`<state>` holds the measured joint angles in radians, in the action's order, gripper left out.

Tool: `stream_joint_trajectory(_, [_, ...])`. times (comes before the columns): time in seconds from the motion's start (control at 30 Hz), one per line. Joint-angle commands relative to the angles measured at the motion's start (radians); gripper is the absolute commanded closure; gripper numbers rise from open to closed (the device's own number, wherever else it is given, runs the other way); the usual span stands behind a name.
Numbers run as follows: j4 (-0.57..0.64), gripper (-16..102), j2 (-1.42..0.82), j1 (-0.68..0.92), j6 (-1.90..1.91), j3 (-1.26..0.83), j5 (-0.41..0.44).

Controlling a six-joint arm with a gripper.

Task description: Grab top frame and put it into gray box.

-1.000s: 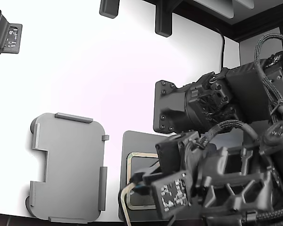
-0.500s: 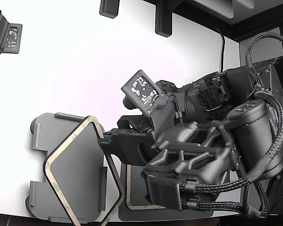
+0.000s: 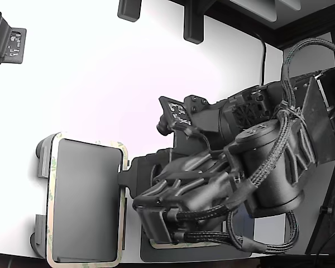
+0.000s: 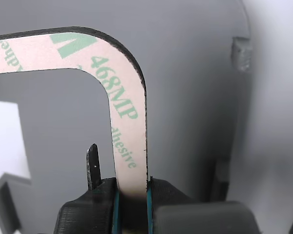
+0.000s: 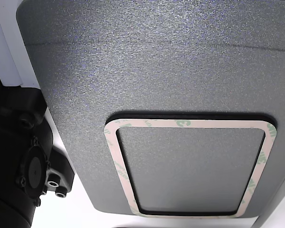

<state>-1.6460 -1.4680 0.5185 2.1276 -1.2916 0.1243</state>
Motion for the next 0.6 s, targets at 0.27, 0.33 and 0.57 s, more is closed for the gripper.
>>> stream_joint_trajectory(0.27, [-0.009,98,0.014,-0.028,-0.018,-0.008,-0.074])
stream_joint_trajectory(0.33, [-0.009,98,0.014,-0.029,-0.002,-0.011,-0.081])
stream_joint_trajectory(0.57, [-0.009,98,0.035,-0.057,0.043,0.0,-0.107])
